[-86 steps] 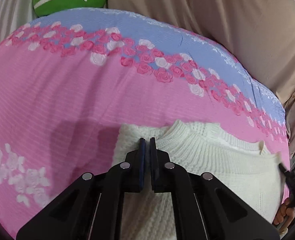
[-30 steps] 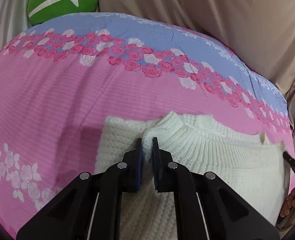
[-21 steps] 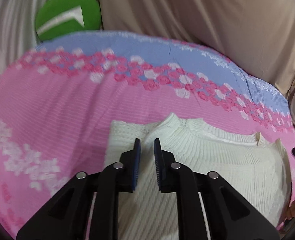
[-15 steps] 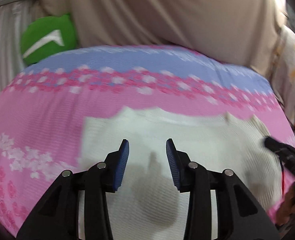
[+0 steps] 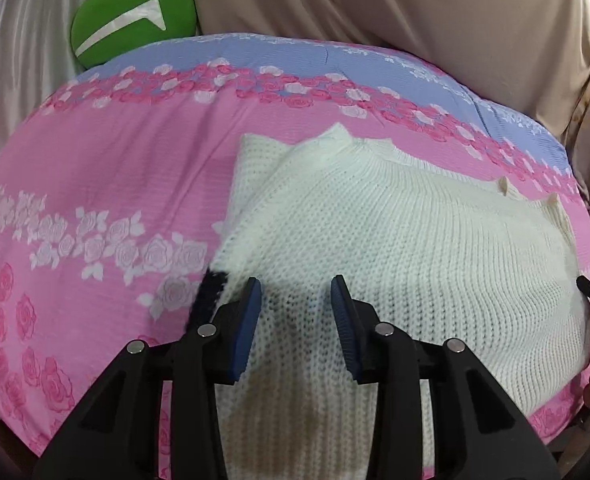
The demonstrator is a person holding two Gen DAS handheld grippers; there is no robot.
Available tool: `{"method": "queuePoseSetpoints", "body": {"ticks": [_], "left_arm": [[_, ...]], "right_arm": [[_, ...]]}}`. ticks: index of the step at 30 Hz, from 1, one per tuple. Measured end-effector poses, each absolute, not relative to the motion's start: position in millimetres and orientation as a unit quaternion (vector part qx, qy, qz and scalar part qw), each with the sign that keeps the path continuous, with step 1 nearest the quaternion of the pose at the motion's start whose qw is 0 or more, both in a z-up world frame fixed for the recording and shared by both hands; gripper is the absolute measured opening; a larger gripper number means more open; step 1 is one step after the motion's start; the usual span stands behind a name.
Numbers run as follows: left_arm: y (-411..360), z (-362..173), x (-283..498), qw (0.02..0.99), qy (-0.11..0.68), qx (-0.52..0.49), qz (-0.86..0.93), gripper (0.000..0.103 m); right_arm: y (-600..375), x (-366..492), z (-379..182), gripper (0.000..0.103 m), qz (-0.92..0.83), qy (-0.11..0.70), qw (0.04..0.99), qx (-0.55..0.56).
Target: Fold small clothes
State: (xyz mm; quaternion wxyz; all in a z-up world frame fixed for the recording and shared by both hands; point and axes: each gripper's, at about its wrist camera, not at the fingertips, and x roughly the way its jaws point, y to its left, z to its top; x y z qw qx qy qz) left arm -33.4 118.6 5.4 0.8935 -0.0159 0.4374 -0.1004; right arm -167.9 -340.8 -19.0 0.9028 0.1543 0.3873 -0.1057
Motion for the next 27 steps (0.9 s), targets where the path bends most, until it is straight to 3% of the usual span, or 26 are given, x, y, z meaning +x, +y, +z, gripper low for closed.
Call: {"method": "queuePoseSetpoints", "body": {"ticks": [2, 4, 9, 13, 16, 25, 27], "left_arm": [[113, 8, -37, 0.896, 0.433, -0.013, -0.094, 0.035], [109, 13, -40, 0.898, 0.428, -0.016, -0.096, 0.035], [99, 26, -30, 0.907, 0.409, -0.006, -0.097, 0.035], [97, 17, -17, 0.902, 0.422, -0.004, -0.089, 0.035], [98, 13, -16, 0.901, 0.425, -0.004, -0.09, 0.035], [100, 8, -14, 0.899, 0.426, 0.0, -0.098, 0.036], [105, 13, -15, 0.9, 0.423, -0.013, -0.108, 0.036]], "right_arm": [[-328, -164, -13, 0.0, -0.119, 0.384, 0.906, 0.131], [-307, -158, -1, 0.013, -0.099, 0.371, 0.915, 0.123], [-237, -125, 20, 0.013, 0.01, 0.366, 0.927, 0.088], [-189, -96, -1, 0.013, 0.044, 0.395, 0.917, 0.039], [-182, -83, -19, 0.013, 0.034, 0.415, 0.909, 0.032], [-165, -89, 10, 0.014, 0.043, 0.388, 0.92, 0.024], [-177, -87, 15, 0.02, 0.03, 0.38, 0.924, 0.03]]}}
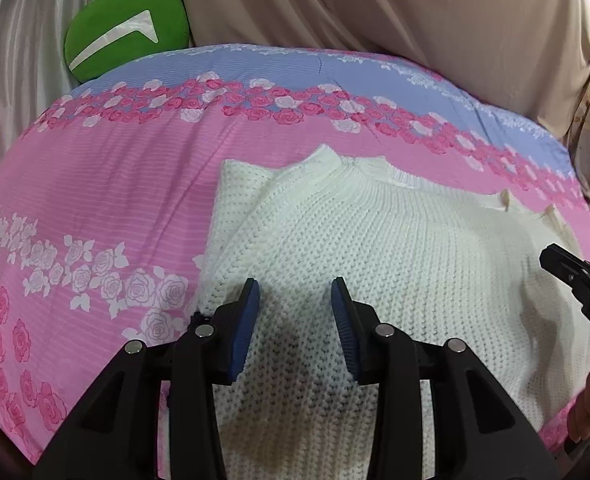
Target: Fold small clothes
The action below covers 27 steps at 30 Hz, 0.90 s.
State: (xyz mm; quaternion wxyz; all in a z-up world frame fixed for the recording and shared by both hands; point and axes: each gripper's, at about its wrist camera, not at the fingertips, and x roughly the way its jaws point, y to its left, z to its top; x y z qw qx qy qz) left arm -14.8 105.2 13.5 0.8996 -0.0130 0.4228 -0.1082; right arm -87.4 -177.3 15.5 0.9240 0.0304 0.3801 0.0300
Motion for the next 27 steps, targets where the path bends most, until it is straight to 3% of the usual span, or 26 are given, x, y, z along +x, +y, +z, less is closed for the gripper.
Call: {"method": "queuePoseSetpoints", "body": {"ticks": [2, 3, 4, 7, 12, 13, 16, 17, 18, 19, 21, 27], "left_arm": [[119, 24, -14, 0.901, 0.414, -0.045, -0.121, 0.044], [127, 29, -11, 0.903, 0.408, -0.057, -0.12, 0.055], [137, 35, -7, 0.908, 0.399, -0.068, -0.111, 0.068], [158, 39, 14, 0.911, 0.393, -0.091, -0.083, 0.083], [164, -5, 63, 0.845, 0.483, -0.179, -0.147, 0.085], [161, -9, 65, 0.843, 0.48, -0.186, -0.153, 0.092], [149, -7, 67, 0.851, 0.473, -0.171, -0.151, 0.09], [147, -7, 67, 0.851, 0.471, -0.171, -0.157, 0.08], [143, -7, 69, 0.851, 0.473, -0.164, -0.158, 0.056], [139, -7, 69, 0.853, 0.473, -0.156, -0.157, 0.033], [136, 1, 68, 0.853, 0.465, -0.165, -0.169, 0.025], [121, 70, 54, 0.905, 0.365, -0.127, -0.176, 0.024]], "right_arm": [[-206, -90, 23, 0.041, -0.006, 0.365, 0.93, 0.045], [-221, -92, 25, 0.054, -0.027, 0.359, 0.932, 0.053], [-242, -95, 27, 0.058, -0.057, 0.352, 0.932, 0.065], [-301, -97, 26, 0.066, -0.119, 0.355, 0.922, 0.104], [-342, -79, 1, 0.069, -0.099, 0.409, 0.893, 0.162], [-342, -74, -5, 0.07, -0.092, 0.42, 0.888, 0.165], [-337, -62, -18, 0.071, -0.084, 0.436, 0.88, 0.167], [-336, -60, -17, 0.065, -0.079, 0.434, 0.882, 0.166], [-334, -58, -16, 0.038, -0.07, 0.431, 0.883, 0.17], [-334, -56, -13, 0.027, -0.055, 0.426, 0.885, 0.177], [-328, -55, 3, 0.022, -0.054, 0.4, 0.9, 0.165], [-319, -59, 67, 0.02, -0.053, 0.282, 0.949, 0.127]]}}
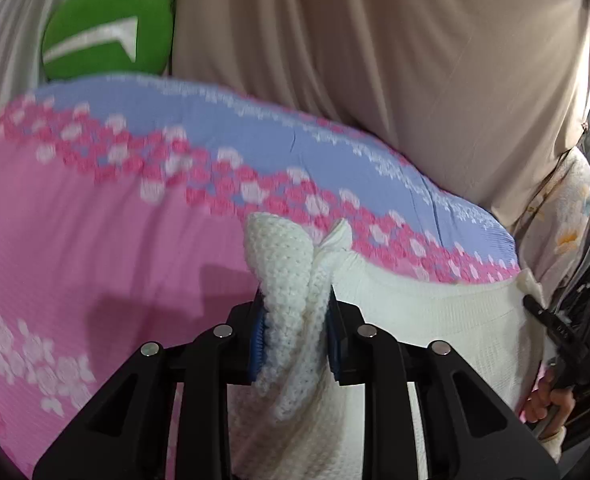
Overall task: Fold small clothes
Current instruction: 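Pinch the sweater collar edge with both tools and lift it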
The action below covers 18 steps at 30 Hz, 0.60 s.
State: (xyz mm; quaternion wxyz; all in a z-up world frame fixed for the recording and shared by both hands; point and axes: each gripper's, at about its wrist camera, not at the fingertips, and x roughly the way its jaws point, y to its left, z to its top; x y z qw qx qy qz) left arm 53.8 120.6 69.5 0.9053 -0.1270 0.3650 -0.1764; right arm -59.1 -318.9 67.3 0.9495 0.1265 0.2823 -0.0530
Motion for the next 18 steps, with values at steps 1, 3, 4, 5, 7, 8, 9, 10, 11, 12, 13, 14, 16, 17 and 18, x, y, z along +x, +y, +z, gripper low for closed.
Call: {"method": "queuePoseSetpoints", "body": {"ticks": [1, 3, 4, 5, 7, 8, 9, 10, 11, 12, 13, 14, 16, 17, 18], "left_arm": [[116, 68, 60, 0.909, 0.365, -0.114, -0.162, 0.024], [105, 47, 85, 0.907, 0.389, -0.094, -0.131, 0.024], [102, 30, 99, 0.898, 0.413, -0.092, -0.118, 0.025], [100, 13, 109, 0.887, 0.438, -0.091, -0.11, 0.025], [104, -1, 109, 0.889, 0.435, -0.098, -0.101, 0.03], [106, 3, 105, 0.889, 0.435, -0.097, -0.105, 0.032], [108, 8, 100, 0.889, 0.433, -0.101, -0.108, 0.036], [114, 15, 90, 0.891, 0.428, -0.105, -0.106, 0.038], [120, 22, 79, 0.895, 0.42, -0.103, -0.105, 0.045], [127, 29, 65, 0.901, 0.409, -0.098, -0.105, 0.058], [132, 34, 54, 0.906, 0.4, -0.096, -0.103, 0.069], [138, 36, 42, 0.909, 0.395, -0.094, -0.1, 0.073], [149, 29, 24, 0.9, 0.41, -0.104, -0.104, 0.076], [151, 23, 20, 0.891, 0.424, -0.116, -0.112, 0.076], [153, 14, 16, 0.878, 0.442, -0.135, -0.121, 0.076]], "right_arm": [[-323, -48, 64, 0.021, -0.069, 0.287, 0.948, 0.119], [-335, -22, 40, 0.021, -0.085, 0.325, 0.934, 0.123], [-341, -4, 20, 0.021, -0.083, 0.362, 0.919, 0.133], [-345, 8, 2, 0.022, -0.092, 0.392, 0.905, 0.138], [-345, 10, -7, 0.026, -0.104, 0.4, 0.901, 0.136], [-342, 5, 0, 0.027, -0.104, 0.394, 0.904, 0.13], [-340, -2, 8, 0.03, -0.108, 0.385, 0.908, 0.127], [-338, -14, 20, 0.031, -0.121, 0.366, 0.915, 0.122], [-335, -28, 31, 0.032, -0.134, 0.344, 0.923, 0.112], [-330, -43, 41, 0.035, -0.14, 0.322, 0.931, 0.101], [-325, -54, 49, 0.036, -0.134, 0.309, 0.937, 0.096], [-317, -65, 54, 0.036, -0.116, 0.304, 0.941, 0.095], [-290, -79, 53, 0.036, -0.058, 0.313, 0.944, 0.091], [-273, -83, 47, 0.036, -0.029, 0.324, 0.942, 0.086], [-255, -84, 40, 0.036, 0.0, 0.339, 0.937, 0.082]]}}
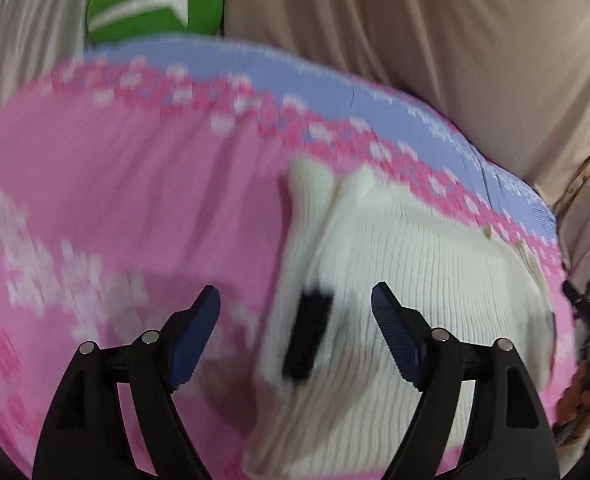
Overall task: Fold small clothes
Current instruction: 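Pinch the sweater collar edge with both tools and lift it, then fold the lifted collar half over onto the hem half with both tools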
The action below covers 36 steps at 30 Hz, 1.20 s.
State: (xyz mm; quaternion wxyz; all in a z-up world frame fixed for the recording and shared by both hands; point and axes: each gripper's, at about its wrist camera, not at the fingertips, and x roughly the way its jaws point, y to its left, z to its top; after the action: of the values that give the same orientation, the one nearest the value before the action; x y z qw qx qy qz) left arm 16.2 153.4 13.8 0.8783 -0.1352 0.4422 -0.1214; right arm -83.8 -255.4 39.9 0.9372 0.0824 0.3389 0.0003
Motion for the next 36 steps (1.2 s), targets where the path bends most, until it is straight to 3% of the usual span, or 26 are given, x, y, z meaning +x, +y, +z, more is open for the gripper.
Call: {"method": "queuePoseSetpoints", "body": {"ticks": [2, 5, 6, 7, 9, 12, 17, 22, 26, 33, 36], "left_arm": [[159, -7, 11, 0.852, 0.47, -0.183, -0.143, 0.076], [161, -9, 2, 0.857, 0.449, -0.21, -0.138, 0.075], [161, -9, 2, 0.854, 0.447, -0.223, -0.144, 0.065], [161, -11, 4, 0.844, 0.452, -0.241, -0.157, 0.046], [158, -12, 7, 0.832, 0.462, -0.259, -0.167, 0.032], [145, 9, -1, 0.847, 0.438, -0.246, -0.175, 0.026], [87, 83, -28, 0.886, 0.365, -0.17, -0.229, 0.024], [-14, 116, -37, 0.885, 0.339, -0.09, -0.306, 0.024], [-95, 98, -38, 0.86, 0.366, -0.044, -0.352, 0.024], [-193, 19, -41, 0.831, 0.43, 0.033, -0.351, 0.024], [-188, 31, -56, 0.847, 0.4, 0.047, -0.346, 0.034]], "right_arm": [[-220, -83, 20, 0.036, 0.066, 0.369, 0.923, 0.088], [-178, -77, -11, 0.036, 0.105, 0.404, 0.907, 0.061], [-170, -75, -18, 0.037, 0.098, 0.407, 0.907, 0.045], [-165, -76, -23, 0.037, 0.086, 0.397, 0.913, 0.024], [-159, -79, -23, 0.037, 0.077, 0.386, 0.919, -0.001], [-164, -85, -20, 0.04, 0.081, 0.383, 0.92, 0.011], [-194, -104, -21, 0.043, 0.1, 0.38, 0.915, 0.092], [-236, -129, -14, 0.043, 0.046, 0.37, 0.919, 0.127], [-275, -155, -10, 0.044, 0.004, 0.361, 0.921, 0.148], [-325, -194, -12, 0.044, -0.046, 0.361, 0.916, 0.171], [-339, -201, -2, 0.044, -0.055, 0.351, 0.919, 0.174]]}}
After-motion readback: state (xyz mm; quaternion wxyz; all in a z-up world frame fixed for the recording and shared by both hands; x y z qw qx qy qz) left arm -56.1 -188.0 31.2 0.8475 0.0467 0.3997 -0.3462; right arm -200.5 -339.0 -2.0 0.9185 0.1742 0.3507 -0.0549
